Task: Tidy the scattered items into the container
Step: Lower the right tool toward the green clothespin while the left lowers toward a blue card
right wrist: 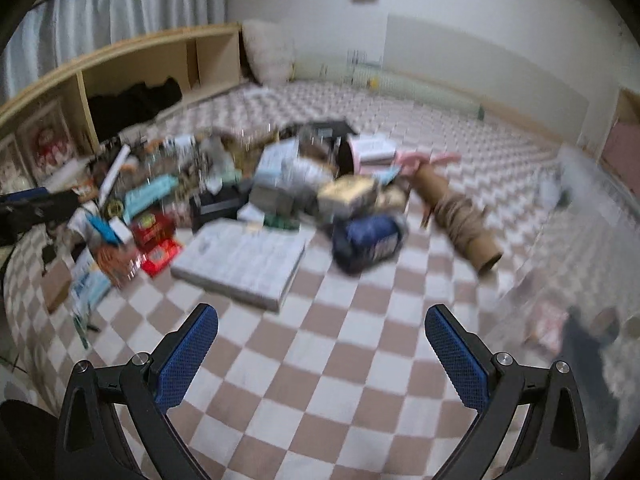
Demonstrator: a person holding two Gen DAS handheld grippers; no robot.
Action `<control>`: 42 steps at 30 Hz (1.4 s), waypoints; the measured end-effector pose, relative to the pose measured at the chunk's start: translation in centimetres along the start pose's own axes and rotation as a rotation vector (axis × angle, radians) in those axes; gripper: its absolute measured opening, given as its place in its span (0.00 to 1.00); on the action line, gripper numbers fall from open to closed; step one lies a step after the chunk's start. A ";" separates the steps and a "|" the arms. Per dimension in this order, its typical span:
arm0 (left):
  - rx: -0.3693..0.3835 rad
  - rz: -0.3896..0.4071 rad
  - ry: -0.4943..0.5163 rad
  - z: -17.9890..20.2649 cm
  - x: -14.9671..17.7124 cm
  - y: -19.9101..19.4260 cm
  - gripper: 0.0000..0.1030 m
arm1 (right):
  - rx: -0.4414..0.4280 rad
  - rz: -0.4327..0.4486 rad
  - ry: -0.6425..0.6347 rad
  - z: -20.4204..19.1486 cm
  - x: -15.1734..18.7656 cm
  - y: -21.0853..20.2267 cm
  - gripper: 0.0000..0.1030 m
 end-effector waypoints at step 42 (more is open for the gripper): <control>-0.314 -0.180 0.256 -5.9 6.4 7.8 0.75 | -0.097 -0.287 0.087 0.1 7.0 7.7 1.00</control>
Point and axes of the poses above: each gripper's, at about its wrist camera, not at the fingertips, and y roughly the way its jaws point, z to its right, x to its underside, the point moved 4 cm from there along y, roughly the way its jaws point, and after that the axes turned 4 degrees about -z, right-handed, at the moved point
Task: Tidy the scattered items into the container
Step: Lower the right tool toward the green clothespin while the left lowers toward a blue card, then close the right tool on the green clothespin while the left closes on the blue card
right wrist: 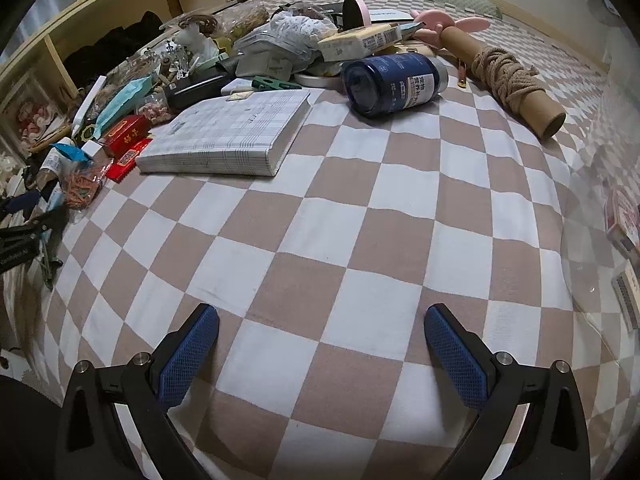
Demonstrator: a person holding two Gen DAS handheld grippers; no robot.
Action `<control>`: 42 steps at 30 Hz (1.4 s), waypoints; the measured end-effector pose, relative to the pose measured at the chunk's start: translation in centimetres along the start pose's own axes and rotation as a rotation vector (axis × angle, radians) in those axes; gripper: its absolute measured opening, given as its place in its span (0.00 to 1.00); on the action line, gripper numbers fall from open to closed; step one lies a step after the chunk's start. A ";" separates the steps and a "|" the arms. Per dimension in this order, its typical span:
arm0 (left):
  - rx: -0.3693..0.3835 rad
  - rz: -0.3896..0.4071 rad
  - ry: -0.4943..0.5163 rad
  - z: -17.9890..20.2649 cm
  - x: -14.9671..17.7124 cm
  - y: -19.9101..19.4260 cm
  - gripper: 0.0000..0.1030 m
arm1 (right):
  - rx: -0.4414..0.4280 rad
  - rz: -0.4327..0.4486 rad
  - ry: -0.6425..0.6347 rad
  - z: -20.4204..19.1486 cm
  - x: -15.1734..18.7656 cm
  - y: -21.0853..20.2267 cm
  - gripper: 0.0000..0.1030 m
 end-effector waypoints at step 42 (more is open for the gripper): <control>0.253 0.034 -0.317 -10.5 -2.3 -0.4 0.48 | -0.478 0.042 -0.574 -22.6 -2.0 1.2 0.76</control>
Point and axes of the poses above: each gripper's, at about its wrist camera, not at the fingertips, and y roughly the way its jaws point, z to its right, x to its underside, the point moved 4 cm from there along y, roughly the way its jaws point, and after that the axes turned 4 degrees about -z, right-handed, at the moved point
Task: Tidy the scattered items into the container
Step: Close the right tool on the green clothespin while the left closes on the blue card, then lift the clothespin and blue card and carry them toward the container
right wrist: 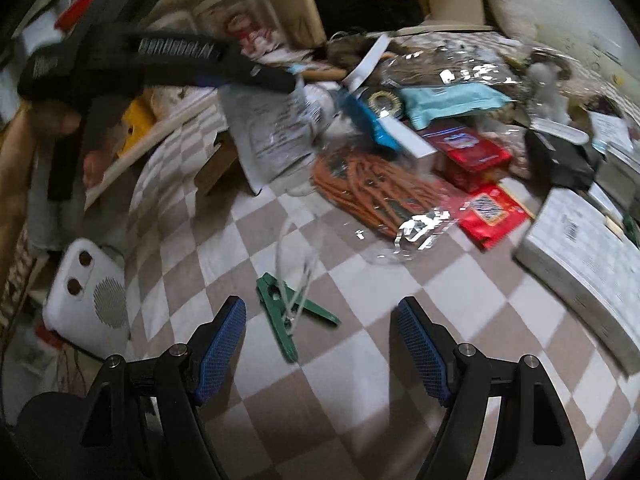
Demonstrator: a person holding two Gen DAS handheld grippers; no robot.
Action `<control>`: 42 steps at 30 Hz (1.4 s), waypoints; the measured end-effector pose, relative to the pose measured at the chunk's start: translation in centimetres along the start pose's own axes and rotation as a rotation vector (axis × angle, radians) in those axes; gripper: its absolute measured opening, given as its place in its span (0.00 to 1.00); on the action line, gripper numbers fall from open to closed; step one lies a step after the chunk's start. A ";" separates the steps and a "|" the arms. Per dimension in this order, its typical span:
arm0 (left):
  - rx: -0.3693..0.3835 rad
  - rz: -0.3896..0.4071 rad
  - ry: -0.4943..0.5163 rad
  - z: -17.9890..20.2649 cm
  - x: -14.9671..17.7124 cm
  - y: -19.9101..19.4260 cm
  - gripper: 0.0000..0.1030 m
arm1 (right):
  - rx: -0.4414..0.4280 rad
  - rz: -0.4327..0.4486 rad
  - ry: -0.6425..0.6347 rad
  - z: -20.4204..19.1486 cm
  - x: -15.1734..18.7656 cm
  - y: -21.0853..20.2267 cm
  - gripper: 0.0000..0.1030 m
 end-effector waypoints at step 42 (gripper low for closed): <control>0.157 0.008 0.064 9.6 1.7 -3.7 0.09 | 0.360 0.020 0.347 9.3 8.4 -13.4 0.32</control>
Point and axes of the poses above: each gripper's, at about its wrist camera, not at the fingertips, and y roughly the way its jaws point, z to its right, x to its underside, the point moved 4 cm from there along y, roughly the way its jaws point, and after that the axes turned 4 degrees about -z, right-handed, at the moved point
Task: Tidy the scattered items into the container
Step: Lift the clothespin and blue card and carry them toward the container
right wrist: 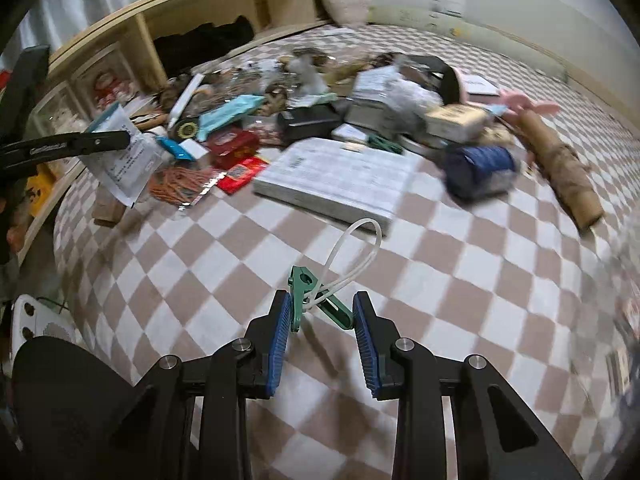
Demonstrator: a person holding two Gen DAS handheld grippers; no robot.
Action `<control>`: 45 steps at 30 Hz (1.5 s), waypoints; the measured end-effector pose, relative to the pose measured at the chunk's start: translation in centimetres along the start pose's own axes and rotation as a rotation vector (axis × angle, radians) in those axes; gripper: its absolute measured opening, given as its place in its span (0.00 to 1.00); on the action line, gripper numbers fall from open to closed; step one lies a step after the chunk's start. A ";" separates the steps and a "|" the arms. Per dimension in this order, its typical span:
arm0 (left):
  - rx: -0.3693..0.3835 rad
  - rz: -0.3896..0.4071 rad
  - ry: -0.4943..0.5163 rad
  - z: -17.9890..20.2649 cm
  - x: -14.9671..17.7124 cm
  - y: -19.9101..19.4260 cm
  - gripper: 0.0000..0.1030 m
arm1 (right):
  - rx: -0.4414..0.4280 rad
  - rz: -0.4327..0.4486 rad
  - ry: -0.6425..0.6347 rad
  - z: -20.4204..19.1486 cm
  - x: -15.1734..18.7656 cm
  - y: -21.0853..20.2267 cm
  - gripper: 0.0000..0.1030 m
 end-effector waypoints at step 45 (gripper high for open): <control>0.332 0.334 0.232 25.1 -6.9 -14.0 0.09 | 0.317 0.340 0.177 10.9 -0.7 -23.1 0.32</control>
Point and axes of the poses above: each gripper's, at about its wrist camera, not at the fingertips, and y roughly the way its jaws point, z to its right, x to its underside, the point moved 4 cm from there along y, roughly the way its jaws point, and after that the axes turned 4 degrees about -z, right-handed, at the moved point
